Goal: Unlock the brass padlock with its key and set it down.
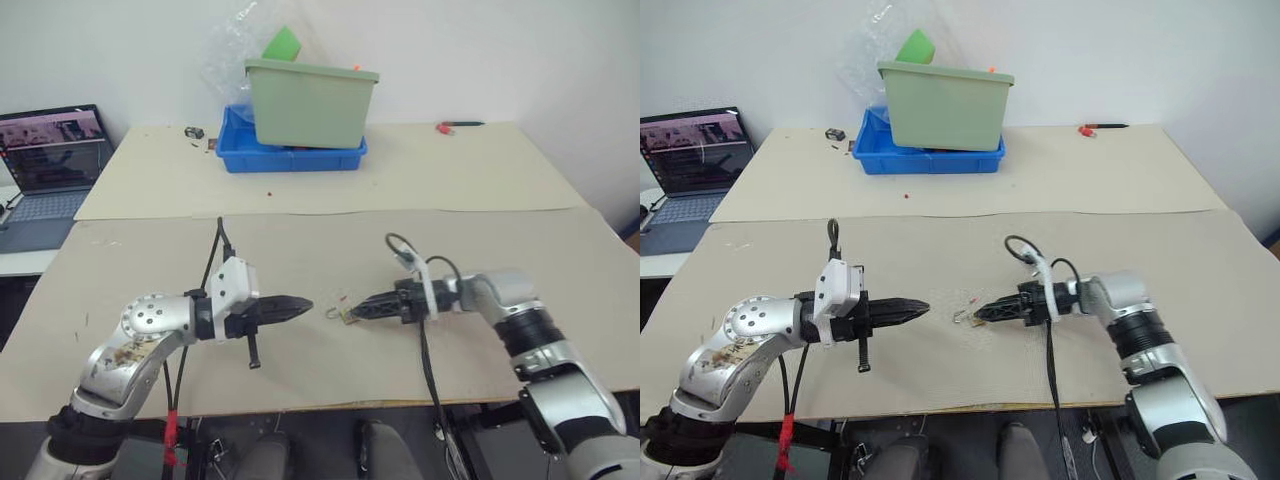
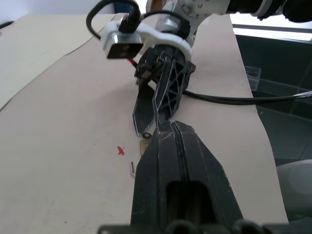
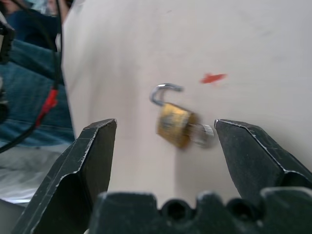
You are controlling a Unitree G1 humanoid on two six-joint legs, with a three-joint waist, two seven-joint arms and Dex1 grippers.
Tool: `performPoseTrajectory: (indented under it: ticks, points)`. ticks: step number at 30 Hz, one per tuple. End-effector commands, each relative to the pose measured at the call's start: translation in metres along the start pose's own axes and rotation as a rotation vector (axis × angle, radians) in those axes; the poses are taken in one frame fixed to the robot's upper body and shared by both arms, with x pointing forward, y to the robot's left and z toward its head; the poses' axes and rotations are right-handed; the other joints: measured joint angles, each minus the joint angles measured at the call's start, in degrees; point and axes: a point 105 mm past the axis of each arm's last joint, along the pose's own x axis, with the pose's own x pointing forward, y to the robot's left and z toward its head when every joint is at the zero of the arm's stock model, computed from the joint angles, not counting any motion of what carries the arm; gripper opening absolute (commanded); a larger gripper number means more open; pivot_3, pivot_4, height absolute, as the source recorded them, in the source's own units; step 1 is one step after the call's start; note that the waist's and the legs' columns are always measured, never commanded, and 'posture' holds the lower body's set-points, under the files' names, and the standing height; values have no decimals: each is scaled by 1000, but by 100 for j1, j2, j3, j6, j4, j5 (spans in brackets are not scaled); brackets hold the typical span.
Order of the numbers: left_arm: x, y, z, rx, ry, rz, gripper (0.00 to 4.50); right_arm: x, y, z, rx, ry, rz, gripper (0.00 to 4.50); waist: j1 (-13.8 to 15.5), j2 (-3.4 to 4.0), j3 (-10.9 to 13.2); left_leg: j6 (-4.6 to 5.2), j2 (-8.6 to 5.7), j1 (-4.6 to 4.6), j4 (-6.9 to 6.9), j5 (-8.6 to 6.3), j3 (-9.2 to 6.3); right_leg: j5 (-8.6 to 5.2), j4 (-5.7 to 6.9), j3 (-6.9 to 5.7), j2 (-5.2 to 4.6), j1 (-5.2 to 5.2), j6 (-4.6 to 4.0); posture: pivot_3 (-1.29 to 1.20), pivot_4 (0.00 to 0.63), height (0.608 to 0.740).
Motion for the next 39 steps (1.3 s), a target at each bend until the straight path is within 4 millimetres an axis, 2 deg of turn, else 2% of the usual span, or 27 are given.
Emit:
performPoseTrajectory:
  ticks: [1,3,5,7,8,9,11,15,17,24,29,39]
  points:
    - [1,-1,5,36,-22,4,0,-31,-20,4,-45,-57,-199,4012,-9,0,0,1,0,-4,-1,-3,2,0,-1,1,0,-4,-1,0,150,740]
    - [1,-2,4,35,-23,5,0,-46,-23,5,-103,-100,-282,4012,-9,0,0,2,0,-25,-2,-10,3,22,-2,3,-1,-25,-36,0,150,740]
    - [1,-3,3,34,-22,8,0,-57,-13,11,-223,-160,-318,4012,21,0,0,2,-1,-53,-2,-13,2,23,-3,2,-1,-52,-38,0,150,740]
    - [1,-4,2,39,-17,8,0,-61,9,14,-384,-203,-295,4012,61,2,1,0,-3,-94,-1,-12,2,25,0,2,-3,-92,-40,0,150,740]
    - [1,-3,2,43,-14,7,0,-62,29,13,-466,-223,-255,4012,65,4,2,1,-6,-104,-2,-12,2,25,-1,2,-5,-104,-40,0,150,740]
    - [2,-3,2,34,-12,8,0,-63,46,11,-537,-230,-233,4012,69,8,5,1,-5,-105,-2,-13,3,25,0,2,-4,-107,-40,0,150,740]
    - [2,-3,2,28,-4,6,0,-58,65,1,-676,-171,-232,4012,51,13,8,2,-4,-115,-3,-14,5,25,-2,2,-4,-119,-40,0,150,740]
    - [3,-3,0,23,17,3,0,-51,81,-12,-773,-100,-206,4012,-9,9,11,3,6,-105,-2,-17,13,21,-6,3,4,-104,-34,0,150,740]
    - [3,-3,-2,25,32,2,0,-47,87,-12,-804,-96,-189,4012,-10,7,13,5,9,-93,-2,-18,16,-10,-10,3,5,-88,9,0,150,740]
    - [6,-2,-4,23,34,9,0,-46,71,-12,-800,-83,-249,4012,0,6,14,4,11,-90,1,-17,17,-9,-6,6,9,-87,7,0,150,740]
    - [6,-3,-7,16,33,12,0,-46,70,-13,-792,-88,-247,4012,9,6,14,5,11,-91,-1,-18,17,11,-6,6,9,-90,-32,0,150,740]
    - [10,-1,-3,63,56,16,0,-45,70,-11,-793,-90,-239,4012,16,6,14,5,10,-91,0,-18,17,7,-6,6,9,-89,-27,0,150,740]
